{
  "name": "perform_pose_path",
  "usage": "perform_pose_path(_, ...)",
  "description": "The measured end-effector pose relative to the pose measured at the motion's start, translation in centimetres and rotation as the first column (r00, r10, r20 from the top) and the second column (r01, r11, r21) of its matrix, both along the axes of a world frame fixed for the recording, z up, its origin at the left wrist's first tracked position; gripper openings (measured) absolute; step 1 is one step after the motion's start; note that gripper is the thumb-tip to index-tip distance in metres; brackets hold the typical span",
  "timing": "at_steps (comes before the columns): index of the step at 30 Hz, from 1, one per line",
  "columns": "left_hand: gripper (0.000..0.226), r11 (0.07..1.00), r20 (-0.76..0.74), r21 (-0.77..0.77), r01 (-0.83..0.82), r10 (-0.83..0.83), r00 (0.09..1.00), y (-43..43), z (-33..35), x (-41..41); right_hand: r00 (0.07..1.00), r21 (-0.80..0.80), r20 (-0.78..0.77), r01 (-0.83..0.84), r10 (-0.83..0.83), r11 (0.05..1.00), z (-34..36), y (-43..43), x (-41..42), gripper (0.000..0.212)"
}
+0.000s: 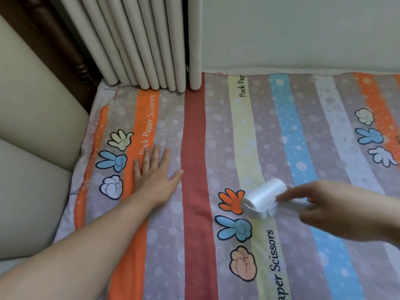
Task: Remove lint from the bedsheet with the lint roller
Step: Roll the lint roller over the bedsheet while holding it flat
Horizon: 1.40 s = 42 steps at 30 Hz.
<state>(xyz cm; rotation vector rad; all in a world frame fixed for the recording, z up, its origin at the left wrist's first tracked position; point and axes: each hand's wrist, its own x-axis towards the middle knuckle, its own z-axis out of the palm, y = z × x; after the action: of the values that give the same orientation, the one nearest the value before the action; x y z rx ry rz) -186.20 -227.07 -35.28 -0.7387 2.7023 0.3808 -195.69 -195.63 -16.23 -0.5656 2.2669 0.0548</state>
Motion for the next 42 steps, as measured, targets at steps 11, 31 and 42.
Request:
perform_pose_path(11, 0.071, 0.996, -0.074, 0.089, 0.008, -0.002, 0.997, -1.6, -2.2, 0.2, 0.954, -0.438, -0.263, 0.015, -0.144, 0.899, -11.2, -17.6, -1.6, 0.055)
perform_pose_path(31, 0.067, 0.997, -0.052, 0.073, 0.040, -0.036, 0.998, -1.0, -0.9, 0.9, 0.989, -0.041, -0.141, -0.053, 0.047, 0.998, -7.3, -3.6, 4.1, 0.057)
perform_pose_path(42, 0.084, 0.994, 0.003, -0.020, -0.106, 0.106, 0.994, -3.7, -0.2, 3.4, 0.998, -0.091, -0.057, -0.036, 0.031, 0.995, 0.2, -4.3, 0.6, 0.047)
